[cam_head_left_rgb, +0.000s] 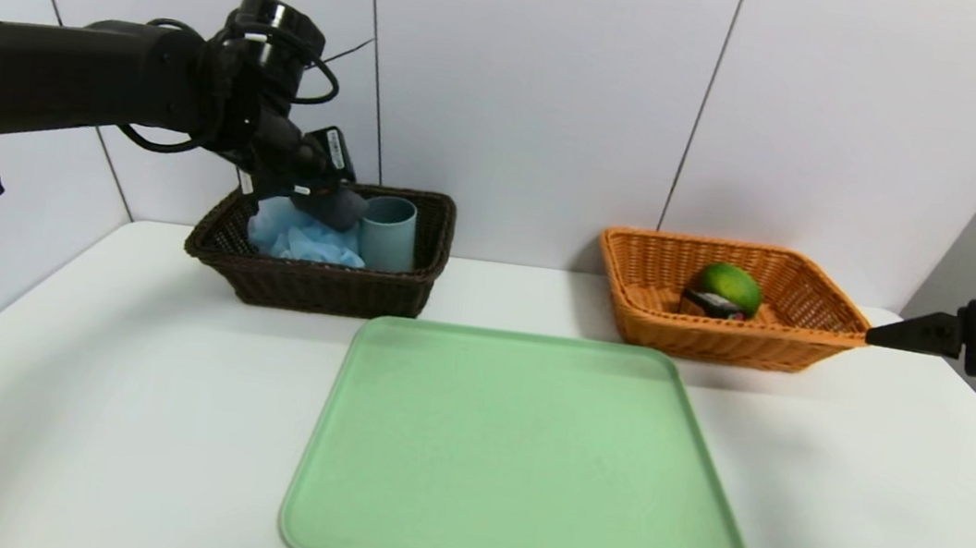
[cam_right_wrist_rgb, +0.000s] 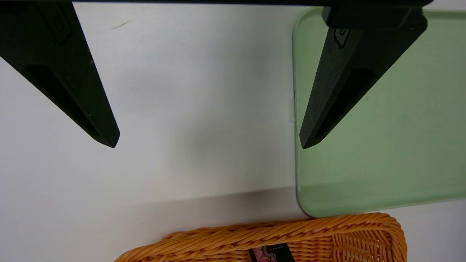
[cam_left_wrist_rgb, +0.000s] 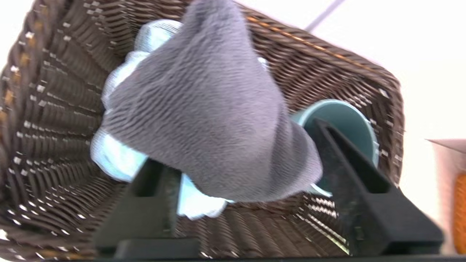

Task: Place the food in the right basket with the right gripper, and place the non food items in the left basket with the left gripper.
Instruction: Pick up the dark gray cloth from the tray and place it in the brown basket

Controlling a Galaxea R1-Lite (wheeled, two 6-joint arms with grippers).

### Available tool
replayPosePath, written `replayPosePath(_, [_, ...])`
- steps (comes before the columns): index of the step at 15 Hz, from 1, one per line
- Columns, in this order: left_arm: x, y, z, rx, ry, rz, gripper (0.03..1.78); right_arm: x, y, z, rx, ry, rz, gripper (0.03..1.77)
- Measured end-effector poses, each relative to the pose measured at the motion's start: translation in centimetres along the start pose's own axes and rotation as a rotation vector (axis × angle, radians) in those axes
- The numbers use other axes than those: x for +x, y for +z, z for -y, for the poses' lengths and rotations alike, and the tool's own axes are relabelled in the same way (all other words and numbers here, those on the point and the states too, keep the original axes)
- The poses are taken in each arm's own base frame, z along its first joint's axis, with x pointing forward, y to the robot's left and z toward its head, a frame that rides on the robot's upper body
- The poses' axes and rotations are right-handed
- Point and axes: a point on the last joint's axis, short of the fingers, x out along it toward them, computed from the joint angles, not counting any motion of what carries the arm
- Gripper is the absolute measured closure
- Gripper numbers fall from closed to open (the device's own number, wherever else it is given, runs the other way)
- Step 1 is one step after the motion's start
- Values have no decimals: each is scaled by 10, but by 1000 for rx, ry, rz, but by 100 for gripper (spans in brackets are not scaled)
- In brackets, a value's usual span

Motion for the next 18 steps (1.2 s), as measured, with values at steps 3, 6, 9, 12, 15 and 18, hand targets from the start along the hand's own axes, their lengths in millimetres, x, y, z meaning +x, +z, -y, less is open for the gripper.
replayPosePath(3, [-15, 1, 11, 6, -35, 12, 41, 0, 0, 0, 0, 0, -1, 9])
replayPosePath(6, [-26, 4, 13, 4, -47, 23, 31, 0, 0, 0, -1, 2, -1, 9])
replayPosePath(9, [-33, 6, 14, 3, -57, 34, 25, 1, 0, 0, -2, 3, -4, 9])
replayPosePath(12, [-36, 8, 14, 3, -60, 42, 20, 1, -1, 0, -3, 4, -4, 9])
replayPosePath(15, [-40, 11, 14, 6, -66, 56, 17, 1, -1, 0, -2, 4, -6, 9])
replayPosePath(18, [-39, 14, 9, 31, -51, 67, 15, 1, -1, 0, -3, 4, -9, 9])
